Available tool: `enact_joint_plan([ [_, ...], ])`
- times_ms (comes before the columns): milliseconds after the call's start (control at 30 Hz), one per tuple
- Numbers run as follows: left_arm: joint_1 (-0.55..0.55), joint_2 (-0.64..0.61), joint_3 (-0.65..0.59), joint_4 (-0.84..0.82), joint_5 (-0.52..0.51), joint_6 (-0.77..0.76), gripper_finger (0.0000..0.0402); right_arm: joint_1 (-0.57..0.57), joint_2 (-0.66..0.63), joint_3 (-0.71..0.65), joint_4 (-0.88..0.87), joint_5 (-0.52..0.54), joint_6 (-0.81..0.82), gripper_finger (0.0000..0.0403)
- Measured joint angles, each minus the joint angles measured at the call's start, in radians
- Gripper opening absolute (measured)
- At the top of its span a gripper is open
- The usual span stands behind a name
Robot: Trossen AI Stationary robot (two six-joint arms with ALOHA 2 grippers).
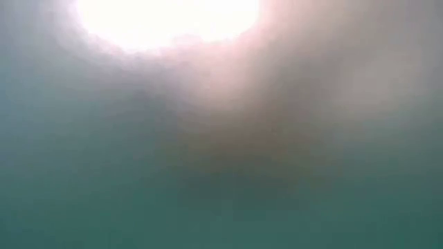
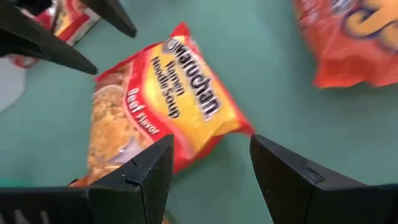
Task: Sort Maruchan noodles
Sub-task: Put the red noodle pack into the orange bin
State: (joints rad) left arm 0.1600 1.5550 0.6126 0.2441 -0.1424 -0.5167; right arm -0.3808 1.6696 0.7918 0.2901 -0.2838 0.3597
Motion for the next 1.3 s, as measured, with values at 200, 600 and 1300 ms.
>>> enact_joint_plan([
  [200,0.000,0.058,0.000,0.000,0.002,0.005,0.0208,-0.020,0.005,0.000,-0.021,-0.034,0.063,0.0201],
  [600,-0.012,0.086,0.004,-0.028,0.027,0.044,0.0208,-0.028,-0.013,0.000,-0.065,-0.040,0.225,0.0201],
  [1300,-0.014,0.096,-0.001,0.013,0.050,0.113,0.0208,-0.026,0.008,0.055,-0.024,-0.141,0.426,0.0201],
])
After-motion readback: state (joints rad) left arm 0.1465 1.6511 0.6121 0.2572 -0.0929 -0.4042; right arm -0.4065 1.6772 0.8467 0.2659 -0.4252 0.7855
